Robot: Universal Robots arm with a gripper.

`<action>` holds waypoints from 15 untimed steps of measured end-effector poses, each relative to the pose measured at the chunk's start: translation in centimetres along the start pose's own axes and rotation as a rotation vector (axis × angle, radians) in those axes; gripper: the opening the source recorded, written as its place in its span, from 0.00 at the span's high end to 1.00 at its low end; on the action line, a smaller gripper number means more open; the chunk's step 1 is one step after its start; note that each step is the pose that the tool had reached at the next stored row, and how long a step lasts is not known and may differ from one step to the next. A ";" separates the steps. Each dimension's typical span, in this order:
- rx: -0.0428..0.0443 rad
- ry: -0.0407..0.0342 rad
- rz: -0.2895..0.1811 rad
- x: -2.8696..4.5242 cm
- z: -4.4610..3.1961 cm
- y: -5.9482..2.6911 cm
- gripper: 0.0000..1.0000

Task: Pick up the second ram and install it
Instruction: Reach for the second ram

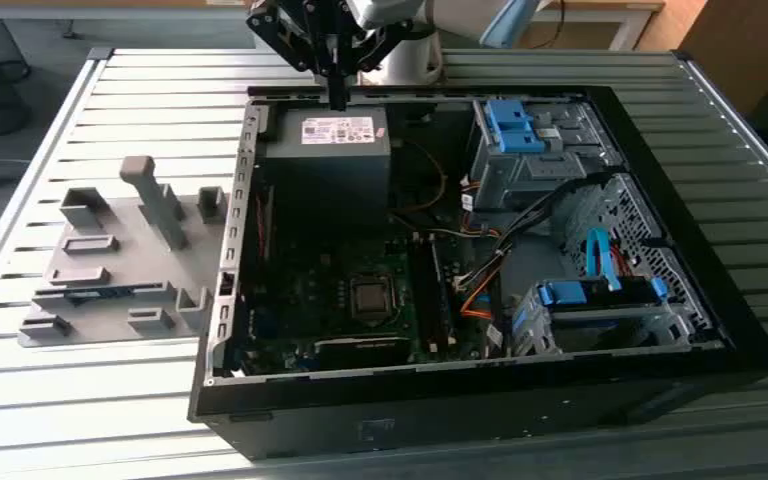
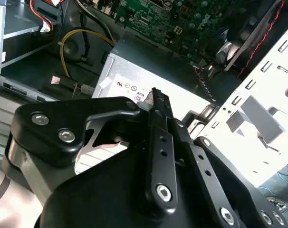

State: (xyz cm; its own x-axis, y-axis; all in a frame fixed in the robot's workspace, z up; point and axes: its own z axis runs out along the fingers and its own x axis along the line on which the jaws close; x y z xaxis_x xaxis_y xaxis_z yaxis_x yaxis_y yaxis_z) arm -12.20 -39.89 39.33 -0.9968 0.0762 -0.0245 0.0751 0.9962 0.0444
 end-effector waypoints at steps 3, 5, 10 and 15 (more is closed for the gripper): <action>0.0000 0.0000 0.000 0.00 0.00 0.00 0.90; 0.0000 0.0000 0.000 0.01 0.00 0.00 0.90; 0.0000 0.0000 0.000 0.14 0.00 -0.01 0.90; 0.0000 0.0000 0.000 0.39 0.00 -0.03 0.90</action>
State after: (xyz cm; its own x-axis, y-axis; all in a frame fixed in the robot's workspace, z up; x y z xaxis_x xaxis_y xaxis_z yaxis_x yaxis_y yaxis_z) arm -12.59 -39.89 39.32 -0.9968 0.0763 -0.0245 0.0751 0.9962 0.0444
